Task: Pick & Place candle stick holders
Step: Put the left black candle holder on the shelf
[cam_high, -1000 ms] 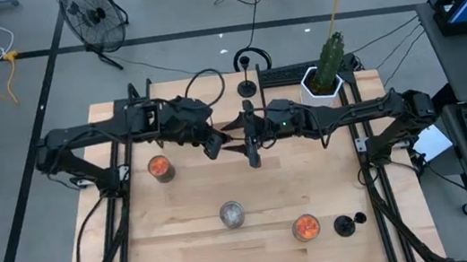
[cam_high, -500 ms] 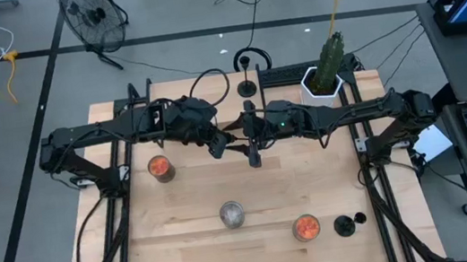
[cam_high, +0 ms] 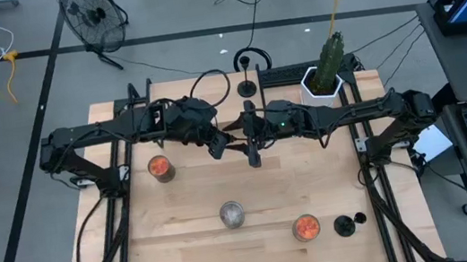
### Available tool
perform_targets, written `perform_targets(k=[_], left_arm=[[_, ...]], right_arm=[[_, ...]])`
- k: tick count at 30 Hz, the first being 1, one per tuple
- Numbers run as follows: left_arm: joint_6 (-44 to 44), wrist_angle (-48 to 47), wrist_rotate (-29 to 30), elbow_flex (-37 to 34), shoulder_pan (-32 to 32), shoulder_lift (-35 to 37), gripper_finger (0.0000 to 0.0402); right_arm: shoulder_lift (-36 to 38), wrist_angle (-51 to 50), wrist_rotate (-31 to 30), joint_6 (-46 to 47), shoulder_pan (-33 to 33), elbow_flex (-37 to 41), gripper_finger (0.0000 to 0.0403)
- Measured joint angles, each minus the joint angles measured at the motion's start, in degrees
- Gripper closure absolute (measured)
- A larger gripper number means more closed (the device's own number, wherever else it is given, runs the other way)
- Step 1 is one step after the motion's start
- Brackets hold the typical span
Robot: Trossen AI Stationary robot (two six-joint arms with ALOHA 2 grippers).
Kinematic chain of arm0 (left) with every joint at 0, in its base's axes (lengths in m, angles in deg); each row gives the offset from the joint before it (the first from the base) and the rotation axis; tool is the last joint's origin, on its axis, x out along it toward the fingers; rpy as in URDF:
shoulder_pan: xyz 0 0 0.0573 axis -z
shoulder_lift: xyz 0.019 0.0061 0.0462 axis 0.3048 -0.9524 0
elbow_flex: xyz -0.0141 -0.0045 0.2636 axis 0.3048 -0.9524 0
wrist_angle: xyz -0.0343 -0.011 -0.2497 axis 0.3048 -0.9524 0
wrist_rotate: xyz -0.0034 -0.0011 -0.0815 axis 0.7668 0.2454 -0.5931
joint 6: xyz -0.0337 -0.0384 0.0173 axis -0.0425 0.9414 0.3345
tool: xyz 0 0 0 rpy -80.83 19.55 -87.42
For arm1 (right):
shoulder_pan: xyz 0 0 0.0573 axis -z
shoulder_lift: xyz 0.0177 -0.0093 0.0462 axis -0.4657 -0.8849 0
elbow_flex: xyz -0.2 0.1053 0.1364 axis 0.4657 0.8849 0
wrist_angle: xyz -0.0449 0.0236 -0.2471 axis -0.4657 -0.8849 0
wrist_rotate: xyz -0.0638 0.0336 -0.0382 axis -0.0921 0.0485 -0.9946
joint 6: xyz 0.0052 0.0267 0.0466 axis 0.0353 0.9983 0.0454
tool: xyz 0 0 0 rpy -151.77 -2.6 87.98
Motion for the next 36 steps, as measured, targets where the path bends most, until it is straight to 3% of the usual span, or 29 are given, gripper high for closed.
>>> perform_targets(k=[8,23,32,36], left_arm=[[-0.09,0.01,0.59,-0.05,0.0,0.0,0.0394],[-0.26,-0.05,0.89,-0.08,-0.23,0.0,0.0394],[-0.66,0.25,0.55,-0.08,-0.92,0.13,0.0394],[-0.97,0.29,0.35,-0.08,-0.92,0.13,0.0394]], right_arm=[[0.0,0.93,0.04,0.61,0.0,0.0,0.0217],[0.0,0.46,0.31,1.42,0.02,0.05,0.0245],[0.0,-0.29,1.4,1.57,0.11,0.15,0.0302],[0.0,-0.29,1.53,1.53,0.09,0.15,0.031]])
